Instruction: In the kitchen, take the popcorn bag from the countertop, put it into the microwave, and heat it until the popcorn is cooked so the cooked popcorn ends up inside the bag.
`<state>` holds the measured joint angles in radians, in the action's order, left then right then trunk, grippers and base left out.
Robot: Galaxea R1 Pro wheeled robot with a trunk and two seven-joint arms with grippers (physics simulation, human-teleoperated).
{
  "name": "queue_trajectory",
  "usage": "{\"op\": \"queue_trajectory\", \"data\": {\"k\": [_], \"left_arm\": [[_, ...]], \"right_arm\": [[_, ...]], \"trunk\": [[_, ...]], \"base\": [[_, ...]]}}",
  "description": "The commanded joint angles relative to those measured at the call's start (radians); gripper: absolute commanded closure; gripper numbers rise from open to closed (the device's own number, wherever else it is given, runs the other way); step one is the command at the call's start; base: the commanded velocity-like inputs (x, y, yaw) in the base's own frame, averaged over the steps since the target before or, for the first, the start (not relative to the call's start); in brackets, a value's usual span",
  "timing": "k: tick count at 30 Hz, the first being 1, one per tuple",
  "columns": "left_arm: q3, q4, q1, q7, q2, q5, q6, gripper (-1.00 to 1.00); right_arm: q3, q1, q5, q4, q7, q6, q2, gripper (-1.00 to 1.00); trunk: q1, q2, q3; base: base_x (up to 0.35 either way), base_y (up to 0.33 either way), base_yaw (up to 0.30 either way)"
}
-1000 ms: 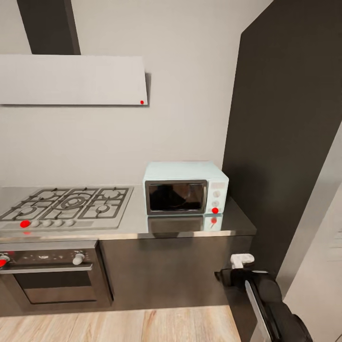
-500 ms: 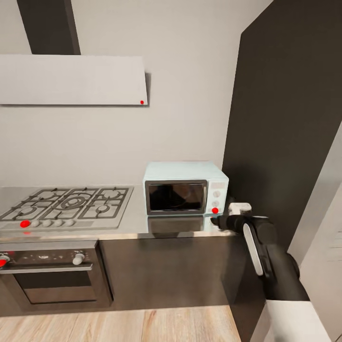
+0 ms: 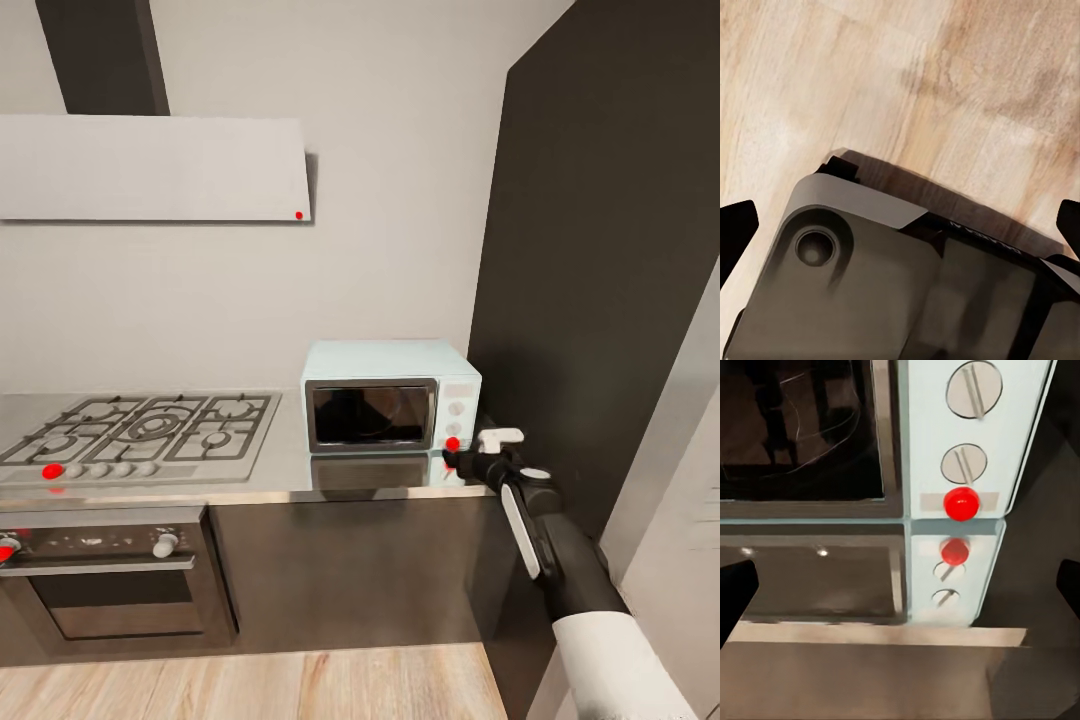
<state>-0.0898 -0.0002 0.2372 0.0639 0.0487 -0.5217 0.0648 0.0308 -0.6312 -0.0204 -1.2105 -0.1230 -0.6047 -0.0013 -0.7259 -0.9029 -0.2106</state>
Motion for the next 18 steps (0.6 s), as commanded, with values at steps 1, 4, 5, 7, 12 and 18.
{"op": "queue_trajectory", "data": {"k": [1, 4, 5, 7, 12, 18], "left_arm": [[-0.008, 0.0, 0.001, 0.004, 0.0, -0.007, 0.003, -1.0], [-0.008, 0.0, 0.001, 0.004, 0.0, -0.007, 0.003, -1.0], [-0.009, 0.0, 0.001, 0.004, 0.0, -0.007, 0.003, -1.0], [-0.008, 0.0, 0.001, 0.003, 0.0, -0.007, 0.003, -1.0], [-0.009, 0.0, 0.001, 0.004, 0.0, -0.007, 0.003, -1.0], [-0.01, 0.0, 0.001, 0.004, 0.003, -0.009, 0.003, -1.0]], "right_arm": [[0.006, -0.001, -0.005, 0.035, -0.007, 0.059, 0.0, -1.0], [0.009, -0.001, -0.007, 0.057, -0.008, 0.088, -0.001, -1.0], [0.01, -0.001, -0.007, 0.059, -0.008, 0.09, -0.002, -1.0], [0.011, -0.001, -0.006, 0.064, -0.008, 0.092, -0.003, -1.0], [0.03, -0.001, -0.007, 0.09, -0.001, 0.095, -0.007, -1.0], [0.035, -0.001, -0.008, 0.094, -0.001, 0.093, -0.011, -1.0]], "trunk": [[0.0, -0.001, -0.001], [0.0, -0.001, -0.001], [0.0, -0.001, -0.001], [0.0, -0.001, -0.001], [0.0, -0.001, -0.001], [0.0, -0.001, -0.001]], "base": [[0.0, 0.0, 0.0], [0.0, 0.0, 0.0], [0.0, 0.0, 0.0], [0.0, 0.0, 0.0], [0.0, 0.0, 0.0], [0.0, 0.0, 0.0]]}}
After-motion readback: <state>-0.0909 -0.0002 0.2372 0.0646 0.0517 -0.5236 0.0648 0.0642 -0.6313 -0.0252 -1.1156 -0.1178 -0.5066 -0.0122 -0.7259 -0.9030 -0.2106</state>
